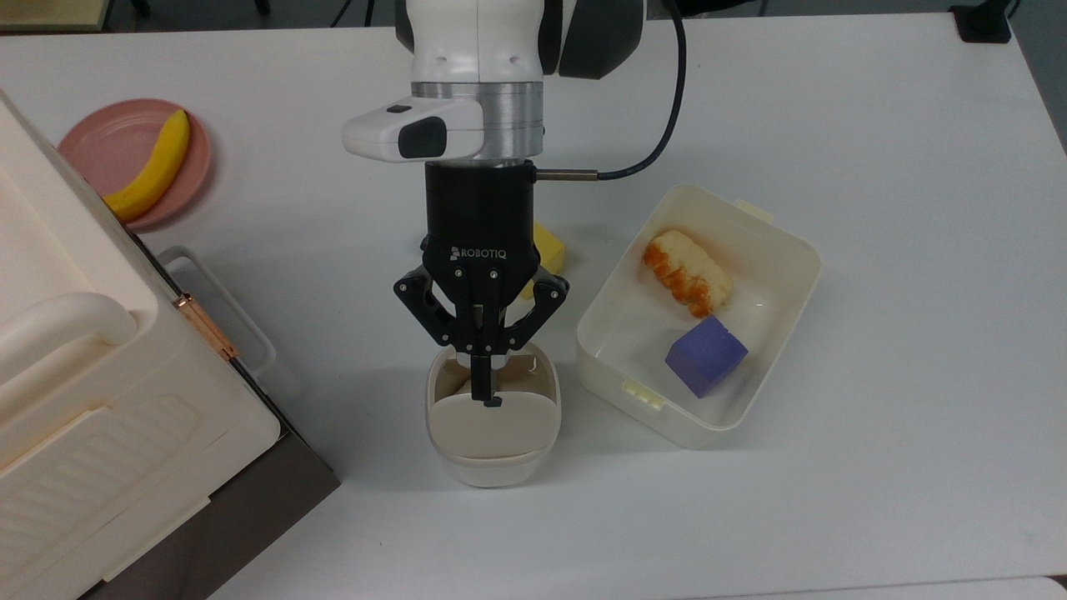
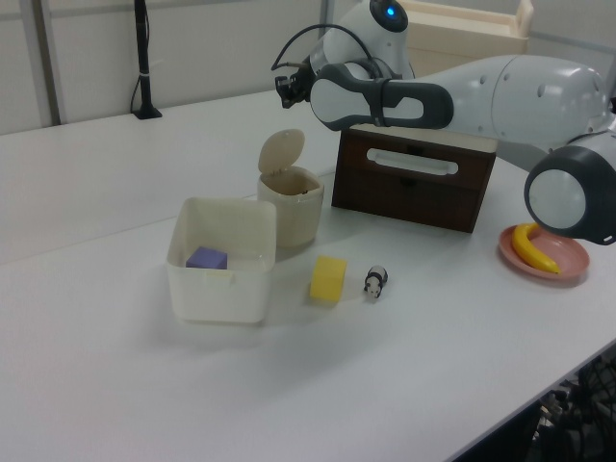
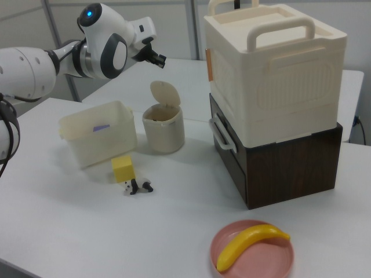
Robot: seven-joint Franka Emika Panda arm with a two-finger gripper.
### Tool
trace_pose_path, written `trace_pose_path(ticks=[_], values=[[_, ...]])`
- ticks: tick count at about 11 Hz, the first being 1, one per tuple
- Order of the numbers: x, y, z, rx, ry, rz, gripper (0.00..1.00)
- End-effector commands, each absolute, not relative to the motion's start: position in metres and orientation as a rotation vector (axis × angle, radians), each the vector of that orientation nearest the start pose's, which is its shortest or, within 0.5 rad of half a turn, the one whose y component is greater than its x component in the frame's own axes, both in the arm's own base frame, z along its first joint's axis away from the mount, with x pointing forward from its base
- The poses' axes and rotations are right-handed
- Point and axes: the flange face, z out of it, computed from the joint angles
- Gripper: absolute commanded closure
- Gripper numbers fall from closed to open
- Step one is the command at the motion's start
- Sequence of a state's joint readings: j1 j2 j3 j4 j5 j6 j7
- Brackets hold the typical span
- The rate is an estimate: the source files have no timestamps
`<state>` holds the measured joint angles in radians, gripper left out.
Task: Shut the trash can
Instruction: 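Push the hinged lid forward and down onto the can rim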
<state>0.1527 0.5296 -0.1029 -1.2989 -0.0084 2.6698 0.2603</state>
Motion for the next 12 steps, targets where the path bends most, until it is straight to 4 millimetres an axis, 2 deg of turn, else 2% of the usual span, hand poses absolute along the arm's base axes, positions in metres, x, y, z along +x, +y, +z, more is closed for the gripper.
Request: trace_pose_path(ticks=[1, 3, 4, 5, 6, 8, 10, 12], values=[[0.768, 0.054, 0.522, -2.824, 0.236, -1.258, 1.0], [0.771, 0.052, 0.51, -2.852, 0.232, -1.231, 1.0], [0.769, 0.049, 0.505, -2.9, 0.236, -1.153, 1.0], [0.765, 0.042, 0.493, -3.001, 0.206, -0.982, 1.0], [0.758, 0.044, 0.485, -3.071, 0.105, -0.823, 1.0], [0.748, 0.046, 0.469, -3.082, 0.022, -0.565, 1.0], [0.744, 0.048, 0.456, -3.086, 0.006, -0.472, 1.0], [0.74, 0.051, 0.43, -3.102, -0.005, -0.409, 1.0]])
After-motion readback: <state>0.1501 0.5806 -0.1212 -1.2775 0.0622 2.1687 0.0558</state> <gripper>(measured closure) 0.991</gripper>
